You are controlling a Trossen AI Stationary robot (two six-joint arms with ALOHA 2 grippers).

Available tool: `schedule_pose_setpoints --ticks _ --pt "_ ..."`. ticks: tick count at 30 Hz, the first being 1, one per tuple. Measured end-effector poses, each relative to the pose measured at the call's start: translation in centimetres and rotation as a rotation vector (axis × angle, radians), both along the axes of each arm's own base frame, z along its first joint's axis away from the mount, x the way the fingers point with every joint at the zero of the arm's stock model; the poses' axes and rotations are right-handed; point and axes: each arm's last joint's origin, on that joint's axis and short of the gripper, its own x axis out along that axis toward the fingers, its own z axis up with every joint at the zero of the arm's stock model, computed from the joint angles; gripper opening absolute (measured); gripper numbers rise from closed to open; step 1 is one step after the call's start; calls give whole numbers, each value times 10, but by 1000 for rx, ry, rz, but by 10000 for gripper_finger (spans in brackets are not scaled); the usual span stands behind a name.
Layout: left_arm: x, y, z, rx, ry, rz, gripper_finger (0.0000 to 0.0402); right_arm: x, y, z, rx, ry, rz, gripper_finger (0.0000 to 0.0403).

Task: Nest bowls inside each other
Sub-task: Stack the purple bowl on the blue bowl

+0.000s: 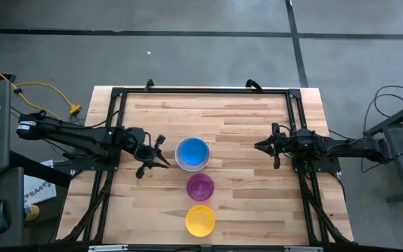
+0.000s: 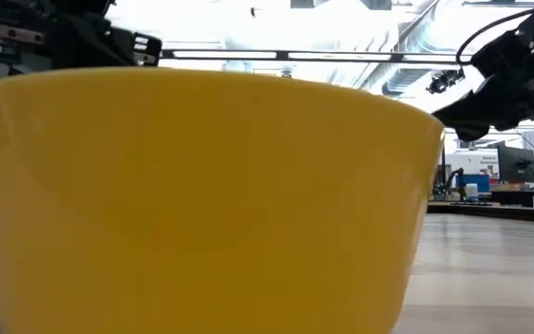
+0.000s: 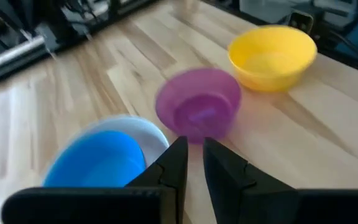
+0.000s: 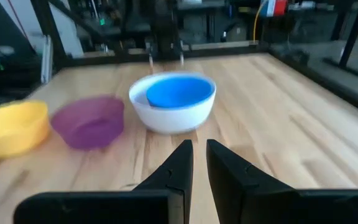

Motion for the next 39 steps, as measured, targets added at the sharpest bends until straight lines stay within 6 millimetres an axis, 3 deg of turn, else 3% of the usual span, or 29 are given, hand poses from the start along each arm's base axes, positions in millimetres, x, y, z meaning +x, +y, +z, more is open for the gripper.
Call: schedule_pose_setpoints --ticks 16,39 --pt "-10 1 0 -22 3 17 51 1 0 -3 2 31 2 39" --pt "-43 3 -49 -145 -165 52 51 1 0 -3 3 30 2 39"
